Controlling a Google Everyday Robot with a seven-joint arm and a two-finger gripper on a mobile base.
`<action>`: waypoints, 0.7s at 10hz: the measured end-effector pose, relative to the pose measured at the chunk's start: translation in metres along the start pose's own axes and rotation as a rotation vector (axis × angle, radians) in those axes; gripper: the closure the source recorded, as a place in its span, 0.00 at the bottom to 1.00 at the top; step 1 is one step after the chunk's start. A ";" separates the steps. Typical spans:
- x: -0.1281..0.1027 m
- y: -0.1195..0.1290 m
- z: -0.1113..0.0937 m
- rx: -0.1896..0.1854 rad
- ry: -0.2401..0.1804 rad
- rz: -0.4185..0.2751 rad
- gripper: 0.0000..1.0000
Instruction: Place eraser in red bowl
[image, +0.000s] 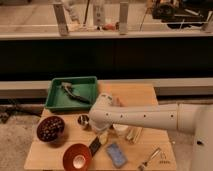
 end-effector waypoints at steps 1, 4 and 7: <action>-0.005 0.009 0.002 -0.014 0.009 -0.006 0.20; -0.012 0.025 0.009 -0.037 0.030 -0.027 0.20; -0.013 0.027 0.017 -0.036 0.043 -0.086 0.20</action>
